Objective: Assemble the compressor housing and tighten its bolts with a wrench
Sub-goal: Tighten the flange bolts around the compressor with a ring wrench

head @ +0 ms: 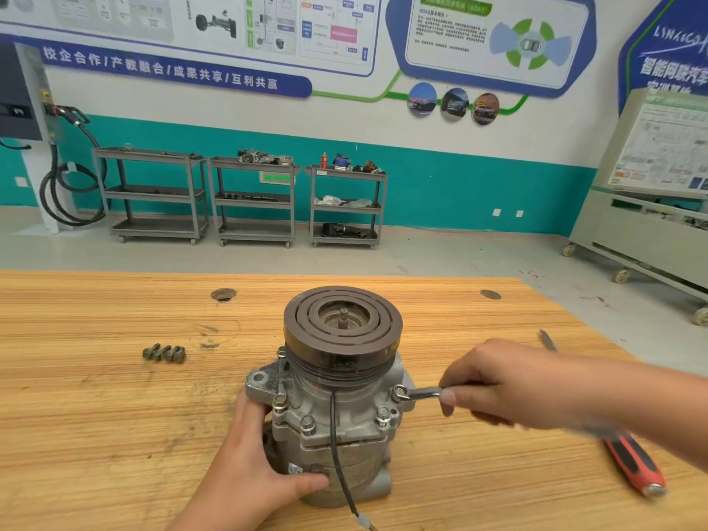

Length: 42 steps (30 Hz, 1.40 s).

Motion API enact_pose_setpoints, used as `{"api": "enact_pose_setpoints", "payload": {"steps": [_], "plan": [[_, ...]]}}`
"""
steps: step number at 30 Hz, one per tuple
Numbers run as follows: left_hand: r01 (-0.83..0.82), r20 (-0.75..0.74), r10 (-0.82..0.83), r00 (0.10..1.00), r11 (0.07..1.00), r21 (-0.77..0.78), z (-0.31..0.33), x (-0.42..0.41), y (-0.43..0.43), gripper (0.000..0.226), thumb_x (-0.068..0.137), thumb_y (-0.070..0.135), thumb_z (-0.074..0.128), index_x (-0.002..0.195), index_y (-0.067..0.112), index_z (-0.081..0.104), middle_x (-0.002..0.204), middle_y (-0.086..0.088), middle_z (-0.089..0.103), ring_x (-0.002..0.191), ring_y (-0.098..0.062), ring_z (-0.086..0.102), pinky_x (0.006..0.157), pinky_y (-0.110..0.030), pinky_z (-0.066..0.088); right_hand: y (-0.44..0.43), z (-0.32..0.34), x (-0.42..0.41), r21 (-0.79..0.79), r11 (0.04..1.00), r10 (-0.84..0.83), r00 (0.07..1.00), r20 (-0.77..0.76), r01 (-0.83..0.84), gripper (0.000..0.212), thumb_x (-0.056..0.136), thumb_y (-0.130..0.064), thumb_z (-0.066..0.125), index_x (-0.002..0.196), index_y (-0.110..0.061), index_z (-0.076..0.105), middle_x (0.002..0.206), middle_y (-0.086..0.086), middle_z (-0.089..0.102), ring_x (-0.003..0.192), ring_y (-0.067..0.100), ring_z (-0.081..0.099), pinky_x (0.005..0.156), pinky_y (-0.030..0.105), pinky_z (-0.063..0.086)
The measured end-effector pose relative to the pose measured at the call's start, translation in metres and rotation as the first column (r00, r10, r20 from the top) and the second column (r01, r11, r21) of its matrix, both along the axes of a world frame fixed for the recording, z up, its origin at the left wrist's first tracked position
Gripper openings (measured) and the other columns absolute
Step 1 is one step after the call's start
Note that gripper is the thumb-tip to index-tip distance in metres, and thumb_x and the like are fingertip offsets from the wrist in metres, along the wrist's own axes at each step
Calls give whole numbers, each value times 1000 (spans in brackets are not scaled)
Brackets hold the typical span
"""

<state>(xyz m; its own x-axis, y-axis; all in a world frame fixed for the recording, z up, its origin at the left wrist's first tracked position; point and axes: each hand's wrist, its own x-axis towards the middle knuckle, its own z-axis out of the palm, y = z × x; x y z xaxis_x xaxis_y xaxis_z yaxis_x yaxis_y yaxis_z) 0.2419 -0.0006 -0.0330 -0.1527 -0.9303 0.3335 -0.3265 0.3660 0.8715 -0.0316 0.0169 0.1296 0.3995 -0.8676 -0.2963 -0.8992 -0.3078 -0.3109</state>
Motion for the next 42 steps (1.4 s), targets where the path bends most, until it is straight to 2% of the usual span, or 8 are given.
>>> {"api": "enact_pose_setpoints", "payload": {"steps": [4,10,13,17,20,25,36,42], "plan": [[7,-5,-7,1000,1000,3,2,1,2,100,42,33,95,113,56,28,116,46,26,102,37,30,76,6,34,33,-24,32,574,804,-516,661,545,154,26,97,-25,47,82,-10,62,56,1,61,48,13,60,42,20,47],[-10,14,10,1000,1000,-5,4,1,2,102,42,28,96,113,55,27,123,35,27,100,38,30,74,8,33,55,-44,27,734,677,-701,252,667,-56,23,77,-5,65,100,0,70,69,16,62,61,24,63,55,29,52],[-3,4,3,1000,1000,10,3,1,1,105,41,31,96,114,58,25,122,41,23,101,37,31,73,7,34,65,-45,4,570,817,-504,588,633,86,38,86,-17,60,124,-26,61,79,-10,66,76,5,61,68,16,44],[0,22,0,1000,1000,-11,4,1,3,102,36,46,92,114,57,27,115,51,25,103,38,28,76,7,34,51,-41,-25,-213,974,-24,973,228,73,32,97,-34,38,125,-48,38,108,-30,53,104,-16,45,86,5,35],[-21,18,21,1000,1000,-14,7,1,5,100,35,46,91,114,55,30,114,52,28,103,37,30,76,7,33,27,-27,-29,-409,912,65,996,57,-36,18,91,-46,26,103,-47,39,90,-25,47,88,-6,44,78,12,32],[-79,-2,79,997,997,26,9,1,2,109,22,51,91,112,57,29,123,35,33,101,34,34,75,3,37,-15,-26,-33,-499,811,193,946,-261,-304,47,91,-55,11,125,-46,42,96,-25,43,93,-7,37,95,19,20],[-77,9,76,997,997,30,6,2,1,101,22,65,82,110,54,35,122,32,36,102,35,34,75,5,36,-56,4,-15,-303,851,353,895,-273,-429,34,97,-41,39,128,-38,52,94,-19,47,87,-14,32,81,12,27],[-67,14,67,998,997,34,5,2,2,101,21,67,83,110,54,36,118,30,38,102,32,36,75,4,37,-35,7,-16,-41,979,191,965,-179,-201,27,97,-40,43,121,-38,57,80,-24,55,73,-7,50,73,15,40]]}}
